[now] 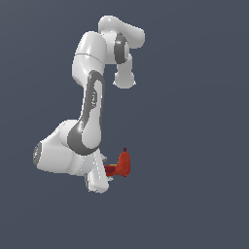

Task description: Pick up the object and move it to a goal position.

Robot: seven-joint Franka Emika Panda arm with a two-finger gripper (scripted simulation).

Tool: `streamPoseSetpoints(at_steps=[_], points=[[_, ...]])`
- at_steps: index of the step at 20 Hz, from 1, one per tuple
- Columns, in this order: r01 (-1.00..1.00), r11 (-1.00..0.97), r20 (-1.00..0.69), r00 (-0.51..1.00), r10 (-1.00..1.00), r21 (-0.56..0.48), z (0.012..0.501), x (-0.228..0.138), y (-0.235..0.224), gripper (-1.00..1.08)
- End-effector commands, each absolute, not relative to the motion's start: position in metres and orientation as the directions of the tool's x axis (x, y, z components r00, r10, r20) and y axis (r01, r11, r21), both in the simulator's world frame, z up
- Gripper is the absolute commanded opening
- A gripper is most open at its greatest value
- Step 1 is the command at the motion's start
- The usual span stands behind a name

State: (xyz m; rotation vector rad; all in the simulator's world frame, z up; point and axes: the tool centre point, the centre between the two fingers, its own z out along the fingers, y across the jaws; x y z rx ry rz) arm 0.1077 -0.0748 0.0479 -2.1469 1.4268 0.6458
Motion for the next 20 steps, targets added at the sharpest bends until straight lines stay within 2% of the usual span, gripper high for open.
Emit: streamPoseSetpoints(at_steps=[1, 12, 13, 20], points=[[-0.931, -0.342, -0.620, 0.346, -0.704, -0.130, 0.047, 0.108, -0.074, 1.08], [-0.932, -0.339, -0.622, 0.342, -0.704, -0.129, 0.025, 0.104, -0.056, 1.08], [-0.932, -0.339, -0.622, 0.342, -0.704, -0.129, 0.025, 0.104, -0.056, -1.00], [-0.932, -0.339, -0.622, 0.342, -0.704, -0.129, 0.025, 0.104, -0.056, -1.00]])
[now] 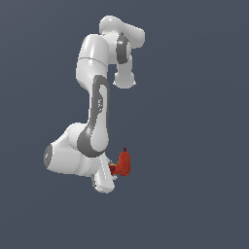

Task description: Pick up the object and move it to a goal position.

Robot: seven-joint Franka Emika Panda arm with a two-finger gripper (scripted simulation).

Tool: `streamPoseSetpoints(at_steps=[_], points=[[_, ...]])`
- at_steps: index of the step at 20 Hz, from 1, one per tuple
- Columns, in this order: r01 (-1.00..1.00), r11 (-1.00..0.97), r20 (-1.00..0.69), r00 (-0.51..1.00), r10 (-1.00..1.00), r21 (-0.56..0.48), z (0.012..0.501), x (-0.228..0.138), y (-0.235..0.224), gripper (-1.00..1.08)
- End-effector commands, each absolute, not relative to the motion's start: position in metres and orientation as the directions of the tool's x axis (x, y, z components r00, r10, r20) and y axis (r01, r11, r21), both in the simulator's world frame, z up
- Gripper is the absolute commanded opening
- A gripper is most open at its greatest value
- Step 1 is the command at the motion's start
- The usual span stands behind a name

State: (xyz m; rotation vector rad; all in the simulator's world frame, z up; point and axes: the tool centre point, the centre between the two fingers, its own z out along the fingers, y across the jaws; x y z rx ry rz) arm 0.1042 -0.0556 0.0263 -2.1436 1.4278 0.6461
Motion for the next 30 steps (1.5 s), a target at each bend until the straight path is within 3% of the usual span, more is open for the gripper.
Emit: streamPoseSetpoints(at_steps=[1, 17, 30], points=[[-0.932, -0.339, -0.622, 0.342, -0.704, -0.129, 0.025, 0.104, -0.056, -1.00], [-0.932, -0.339, -0.621, 0.343, -0.705, -0.130, 0.052, 0.097, -0.045, -1.00], [-0.932, -0.340, -0.620, 0.343, -0.706, -0.129, 0.149, 0.072, -0.007, -1.00]])
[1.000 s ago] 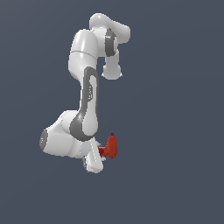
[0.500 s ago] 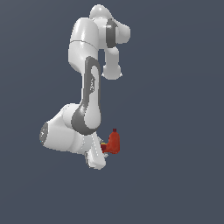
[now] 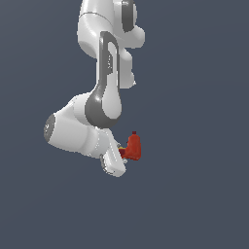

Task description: Pick up the object and move it to a goal position.

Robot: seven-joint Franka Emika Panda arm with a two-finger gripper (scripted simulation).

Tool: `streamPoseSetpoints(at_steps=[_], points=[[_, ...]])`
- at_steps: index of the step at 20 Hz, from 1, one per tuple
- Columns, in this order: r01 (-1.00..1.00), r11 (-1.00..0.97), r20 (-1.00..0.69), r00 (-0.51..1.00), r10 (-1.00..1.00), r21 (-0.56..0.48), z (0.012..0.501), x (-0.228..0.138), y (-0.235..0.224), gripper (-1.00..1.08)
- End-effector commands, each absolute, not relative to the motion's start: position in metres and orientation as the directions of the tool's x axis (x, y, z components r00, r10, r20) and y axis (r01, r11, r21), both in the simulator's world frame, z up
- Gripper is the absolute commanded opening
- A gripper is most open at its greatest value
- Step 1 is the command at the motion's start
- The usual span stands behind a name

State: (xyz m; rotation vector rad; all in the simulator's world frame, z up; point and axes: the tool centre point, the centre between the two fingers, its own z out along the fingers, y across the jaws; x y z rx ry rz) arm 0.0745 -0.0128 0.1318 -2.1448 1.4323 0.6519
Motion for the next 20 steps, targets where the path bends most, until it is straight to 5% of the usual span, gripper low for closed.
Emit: streamPoseSetpoints(at_steps=[1, 20], points=[[-0.932, -0.340, -0.620, 0.343, -0.706, -0.129, 0.159, 0.069, -0.003, -1.00], [-0.931, -0.342, -0.619, 0.344, -0.706, -0.127, 0.367, 0.019, 0.079, -1.00]])
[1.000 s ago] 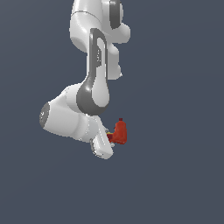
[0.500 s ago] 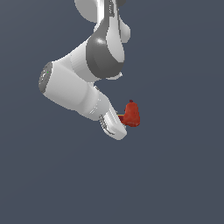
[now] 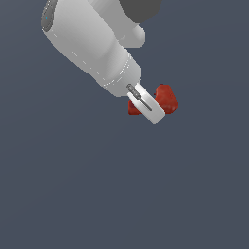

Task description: Pick up the object and move it to a goal position.

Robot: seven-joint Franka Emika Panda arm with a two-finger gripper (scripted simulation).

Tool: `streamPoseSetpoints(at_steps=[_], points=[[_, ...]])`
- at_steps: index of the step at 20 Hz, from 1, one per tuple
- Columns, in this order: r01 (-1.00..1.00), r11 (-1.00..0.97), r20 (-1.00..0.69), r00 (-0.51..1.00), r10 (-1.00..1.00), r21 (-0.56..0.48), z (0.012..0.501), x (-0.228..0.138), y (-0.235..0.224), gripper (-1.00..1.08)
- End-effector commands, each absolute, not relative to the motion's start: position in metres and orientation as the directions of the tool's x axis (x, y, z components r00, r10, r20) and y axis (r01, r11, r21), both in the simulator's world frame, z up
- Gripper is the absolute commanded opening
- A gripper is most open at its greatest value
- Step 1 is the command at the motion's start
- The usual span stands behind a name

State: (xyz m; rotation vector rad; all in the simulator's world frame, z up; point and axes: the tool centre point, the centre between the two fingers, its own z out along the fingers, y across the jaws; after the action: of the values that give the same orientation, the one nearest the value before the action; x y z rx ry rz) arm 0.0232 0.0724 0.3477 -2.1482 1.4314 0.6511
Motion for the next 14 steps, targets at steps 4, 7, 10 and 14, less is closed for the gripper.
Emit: streamPoseSetpoints(at_steps=[4, 7, 10, 14], points=[[-0.931, -0.342, -0.619, 0.344, -0.706, -0.127, 0.411, 0.010, 0.096, -1.00], [-0.931, -0.342, -0.620, 0.344, -0.705, -0.128, 0.441, 0.004, 0.107, -1.00], [-0.931, -0.341, -0.621, 0.344, -0.705, -0.129, 0.467, 0.000, 0.117, -1.00], [-0.931, -0.340, -0.622, 0.343, -0.704, -0.129, 0.488, -0.003, 0.124, -1.00]])
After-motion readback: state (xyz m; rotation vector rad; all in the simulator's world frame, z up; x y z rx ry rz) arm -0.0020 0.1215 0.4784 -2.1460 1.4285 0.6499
